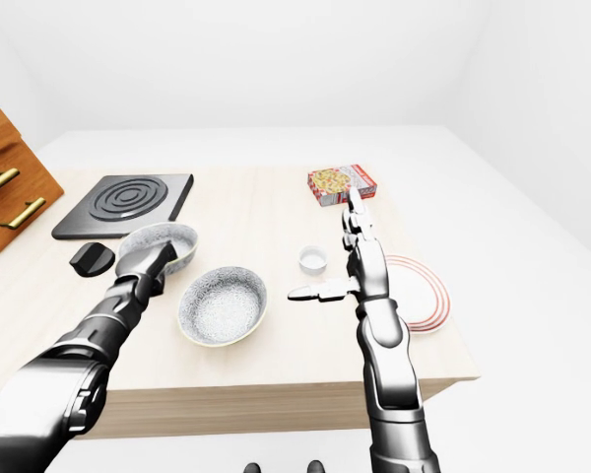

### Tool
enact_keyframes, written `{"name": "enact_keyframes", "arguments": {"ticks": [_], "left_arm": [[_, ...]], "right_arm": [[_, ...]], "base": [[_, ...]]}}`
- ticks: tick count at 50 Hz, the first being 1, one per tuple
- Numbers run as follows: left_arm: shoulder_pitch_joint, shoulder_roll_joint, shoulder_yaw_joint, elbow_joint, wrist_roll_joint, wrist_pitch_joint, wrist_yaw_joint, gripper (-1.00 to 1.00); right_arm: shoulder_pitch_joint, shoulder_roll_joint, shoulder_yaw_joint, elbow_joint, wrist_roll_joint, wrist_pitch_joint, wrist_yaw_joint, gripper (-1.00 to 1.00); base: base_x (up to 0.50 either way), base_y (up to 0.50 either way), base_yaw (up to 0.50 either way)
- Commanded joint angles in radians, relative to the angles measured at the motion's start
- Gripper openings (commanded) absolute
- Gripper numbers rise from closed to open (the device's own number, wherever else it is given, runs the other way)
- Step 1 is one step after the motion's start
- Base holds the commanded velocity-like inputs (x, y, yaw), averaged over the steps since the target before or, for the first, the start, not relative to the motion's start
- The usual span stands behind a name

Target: Pick the akita bowl from table center and place it on the plate.

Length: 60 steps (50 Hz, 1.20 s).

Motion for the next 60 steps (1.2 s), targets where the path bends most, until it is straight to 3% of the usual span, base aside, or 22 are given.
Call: {"name": "enact_keyframes", "arguments": {"ticks": [1,11,12,16,21,22,27,32,36,42,46,50,60], "left_arm": [[0.007,-0.003,-0.005,0.012,0.023,-0.003,0.004,-1.0],[0.007,-0.001,-0.006,0.013,0.037,-0.024,0.016,-1.0],[0.008,0.002,-0.003,0.013,0.033,-0.049,0.008,-1.0],[0.009,0.006,-0.005,0.013,0.038,-0.093,0.001,-1.0],[0.015,0.009,0.016,0.013,0.005,-0.093,0.012,-1.0],[0.013,0.021,0.014,-0.123,-0.016,-0.093,-0.102,-1.0],[0.09,0.038,0.025,-0.389,-0.041,-0.089,-0.222,-1.0],[0.186,0.04,0.081,-0.782,-0.042,-0.028,-0.411,-1.0],[0.226,0.03,0.106,-0.965,-0.037,-0.009,-0.525,-1.0],[0.246,0.017,0.119,-1.068,-0.033,-0.025,-0.593,-1.0],[0.291,-0.006,0.119,-1.179,-0.022,-0.019,-0.642,-1.0],[0.326,-0.03,0.118,-1.265,-0.017,-0.018,-0.692,-1.0],[0.332,-0.06,0.107,-1.317,-0.023,-0.026,-0.724,-1.0]], "right_arm": [[0.001,0.002,0.003,0.002,0.001,0.0,0.004,1.0],[0.009,-0.001,-0.001,-0.011,0.004,0.0,0.01,1.0],[0.01,-0.001,-0.002,-0.013,0.004,0.0,0.01,1.0],[0.008,-0.002,-0.004,-0.014,0.004,0.0,0.01,1.0],[0.004,-0.002,-0.004,-0.015,0.004,0.0,0.009,1.0],[0.004,-0.001,-0.001,-0.012,0.002,0.0,0.008,1.0],[-0.001,-0.001,-0.001,-0.011,0.0,0.0,0.005,1.0],[-0.006,0.001,0.003,-0.006,-0.003,0.0,0.003,1.0],[-0.004,0.0,0.002,-0.014,-0.002,0.0,0.004,1.0],[-0.006,-0.001,0.005,-0.033,-0.006,0.0,0.004,1.0],[-0.027,-0.019,0.019,-0.065,-0.042,0.0,0.028,1.0],[-0.098,-0.047,0.018,-0.081,-0.098,0.0,0.08,1.0],[-0.311,-0.123,0.013,0.042,-0.291,0.0,0.268,1.0]], "base": [[0.0,0.0,0.0],[0.0,0.0,0.0],[0.0,0.0,0.0],[0.0,0.0,0.0],[0.0,0.0,0.0],[0.0,0.0,0.0],[0.0,0.0,0.0],[0.0,0.0,0.0],[0.0,0.0,0.0],[0.0,0.0,0.0],[0.0,0.0,0.0],[0.0,0.0,0.0],[0.0,0.0,0.0]]}}
